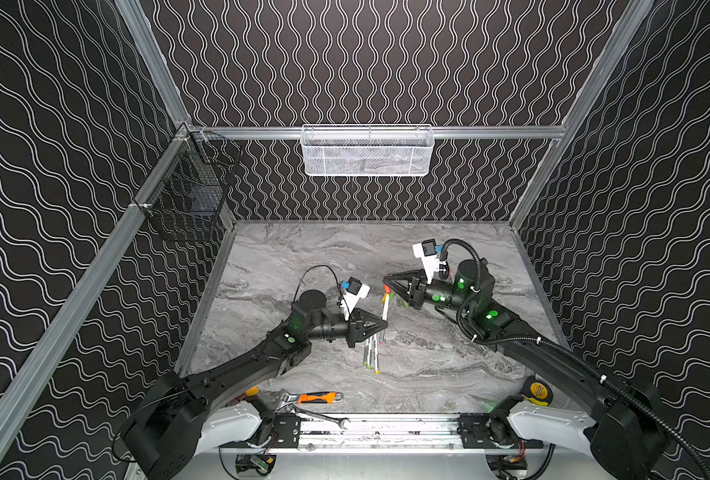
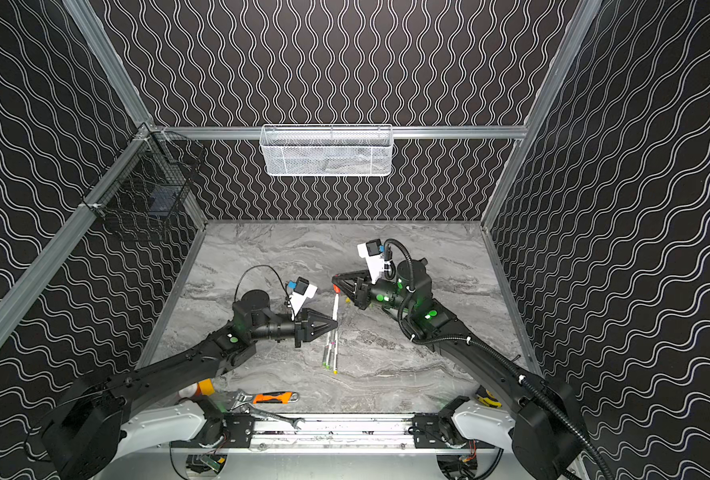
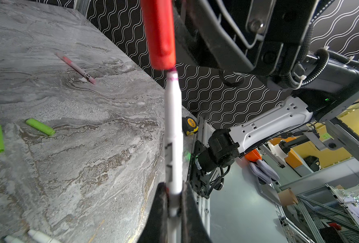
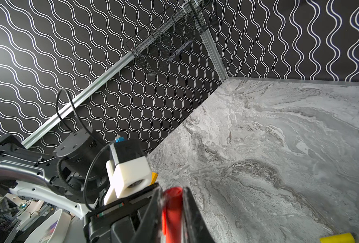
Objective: Insert the pens into the pen caps
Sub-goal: 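Lower the red cap onto the marker tip with the right gripper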
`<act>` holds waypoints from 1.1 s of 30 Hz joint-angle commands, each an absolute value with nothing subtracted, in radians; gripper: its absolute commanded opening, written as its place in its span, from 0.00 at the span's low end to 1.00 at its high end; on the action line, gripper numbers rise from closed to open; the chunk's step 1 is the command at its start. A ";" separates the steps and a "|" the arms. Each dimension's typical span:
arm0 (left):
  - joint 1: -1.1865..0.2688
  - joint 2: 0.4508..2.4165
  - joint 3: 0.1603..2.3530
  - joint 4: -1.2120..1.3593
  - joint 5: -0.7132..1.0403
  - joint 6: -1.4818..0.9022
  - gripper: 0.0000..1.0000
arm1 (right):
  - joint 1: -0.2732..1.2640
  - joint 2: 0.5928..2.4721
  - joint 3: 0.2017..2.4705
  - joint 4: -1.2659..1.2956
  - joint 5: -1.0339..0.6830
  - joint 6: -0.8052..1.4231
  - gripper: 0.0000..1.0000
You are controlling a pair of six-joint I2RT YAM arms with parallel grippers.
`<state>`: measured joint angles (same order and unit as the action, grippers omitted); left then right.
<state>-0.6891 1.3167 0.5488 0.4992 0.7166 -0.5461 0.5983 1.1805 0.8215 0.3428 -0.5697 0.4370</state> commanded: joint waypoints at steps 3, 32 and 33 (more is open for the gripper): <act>-0.683 1.316 0.551 0.534 0.715 -0.541 0.00 | 0.598 1.180 0.821 0.383 -0.587 0.448 0.19; -0.653 1.298 0.570 0.587 0.706 -0.552 0.00 | 0.632 1.173 0.768 0.449 -0.551 0.516 0.20; -0.653 1.297 0.576 0.582 0.706 -0.548 0.00 | 0.634 1.167 0.761 0.452 -0.547 0.525 0.20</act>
